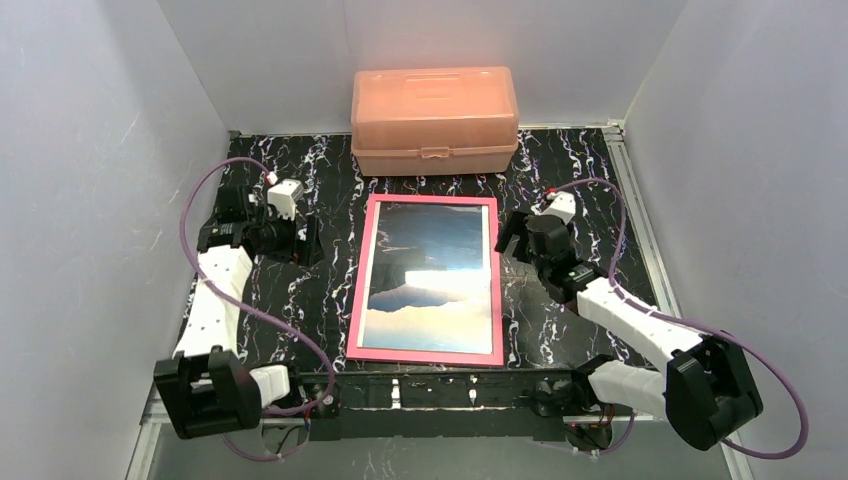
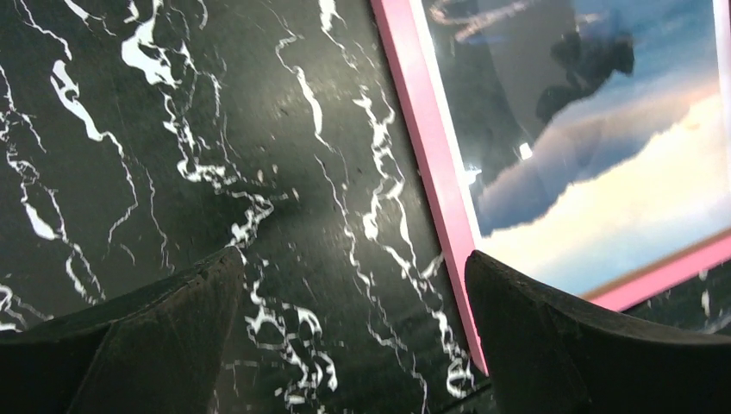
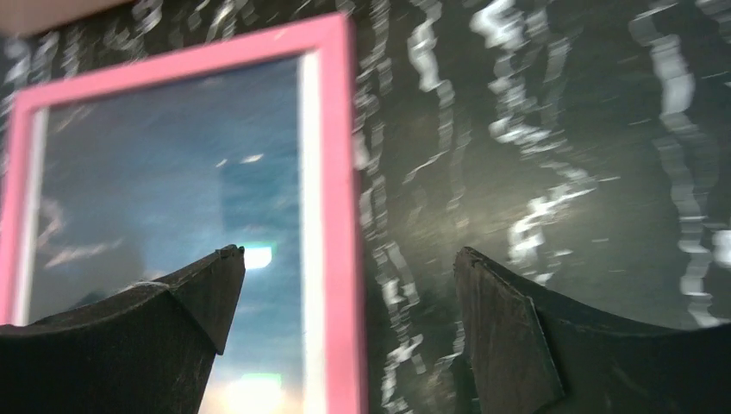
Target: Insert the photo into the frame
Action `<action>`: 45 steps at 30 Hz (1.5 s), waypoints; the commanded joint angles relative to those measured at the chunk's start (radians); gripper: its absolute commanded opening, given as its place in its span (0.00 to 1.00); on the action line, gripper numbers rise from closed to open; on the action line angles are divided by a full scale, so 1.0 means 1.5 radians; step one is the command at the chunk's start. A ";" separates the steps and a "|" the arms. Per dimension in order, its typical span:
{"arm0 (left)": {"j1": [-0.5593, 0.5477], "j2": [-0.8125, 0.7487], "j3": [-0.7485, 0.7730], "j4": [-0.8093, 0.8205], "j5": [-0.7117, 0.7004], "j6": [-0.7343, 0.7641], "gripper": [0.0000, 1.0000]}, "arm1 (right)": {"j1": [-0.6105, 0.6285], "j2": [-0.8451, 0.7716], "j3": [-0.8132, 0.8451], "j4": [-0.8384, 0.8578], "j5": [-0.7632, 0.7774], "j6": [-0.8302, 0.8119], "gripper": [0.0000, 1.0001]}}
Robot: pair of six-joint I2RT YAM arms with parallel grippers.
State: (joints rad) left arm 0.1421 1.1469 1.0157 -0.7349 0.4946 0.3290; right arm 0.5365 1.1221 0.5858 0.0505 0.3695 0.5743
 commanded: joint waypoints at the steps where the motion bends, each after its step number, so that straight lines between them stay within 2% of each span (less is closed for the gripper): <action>1: 0.015 0.062 -0.030 0.199 0.027 -0.104 0.99 | -0.012 0.010 0.029 -0.031 0.297 -0.084 0.99; 4: 0.031 0.066 -0.103 0.358 0.057 -0.160 0.98 | -0.019 0.040 -0.047 0.136 0.401 -0.182 0.99; 6: 0.034 0.056 -0.176 0.483 0.043 -0.174 0.99 | -0.029 0.072 -0.079 0.196 0.448 -0.197 0.99; 9: 0.034 0.049 -0.256 0.603 0.014 -0.177 0.98 | -0.077 0.089 -0.078 0.209 0.434 -0.181 0.99; 13: 0.035 0.053 -0.330 0.708 -0.008 -0.195 0.98 | -0.133 0.077 -0.123 0.338 0.382 -0.207 0.99; 15: 0.035 0.066 -0.350 0.753 -0.020 -0.211 0.98 | -0.152 0.082 -0.147 0.405 0.359 -0.235 0.99; 20: 0.035 0.122 -0.374 0.844 -0.024 -0.246 0.99 | -0.193 0.120 -0.174 0.474 0.338 -0.289 0.99; 22: 0.035 0.142 -0.387 0.893 -0.041 -0.253 0.99 | -0.214 0.134 -0.193 0.523 0.296 -0.298 0.99; 28: 0.036 0.203 -0.397 1.014 -0.059 -0.285 0.99 | -0.255 0.229 -0.191 0.626 0.243 -0.312 0.99; 30: 0.037 0.216 -0.393 1.022 -0.065 -0.291 0.98 | -0.259 0.264 -0.189 0.649 0.225 -0.318 0.99; 31: 0.036 0.216 -0.393 1.019 -0.064 -0.289 0.98 | -0.261 0.280 -0.192 0.681 0.205 -0.331 0.99; 33: 0.036 0.210 -0.401 1.025 -0.068 -0.288 0.98 | -0.263 0.292 -0.172 0.652 0.133 -0.355 0.99; 34: 0.036 0.204 -0.418 1.045 -0.073 -0.289 0.99 | -0.261 0.304 -0.179 0.684 0.110 -0.376 0.99; 37: 0.016 0.192 -0.511 1.201 -0.112 -0.275 0.98 | -0.258 0.328 -0.262 0.868 0.096 -0.382 0.99; 38: 0.002 0.216 -0.556 1.290 -0.134 -0.262 0.98 | -0.257 0.321 -0.270 0.865 0.097 -0.382 0.99; 39: -0.002 0.259 -0.589 1.429 -0.129 -0.269 0.98 | -0.256 0.312 -0.264 0.836 0.098 -0.382 0.99; 40: -0.002 0.264 -0.589 1.431 -0.133 -0.268 0.98 | -0.256 0.314 -0.250 0.805 0.102 -0.381 0.99; 42: -0.003 0.219 -0.528 1.256 -0.145 -0.261 0.98 | -0.256 0.335 -0.211 0.767 0.115 -0.382 0.99; 45: -0.037 0.220 -0.484 1.166 -0.174 -0.234 0.98 | -0.258 0.329 -0.203 0.739 0.108 -0.378 0.99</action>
State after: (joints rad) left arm 0.1284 1.5112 0.1982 1.1015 0.3111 -0.0761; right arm 0.1524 1.6176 0.2340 1.1385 0.5392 0.0223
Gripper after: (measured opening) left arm 0.984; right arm 0.985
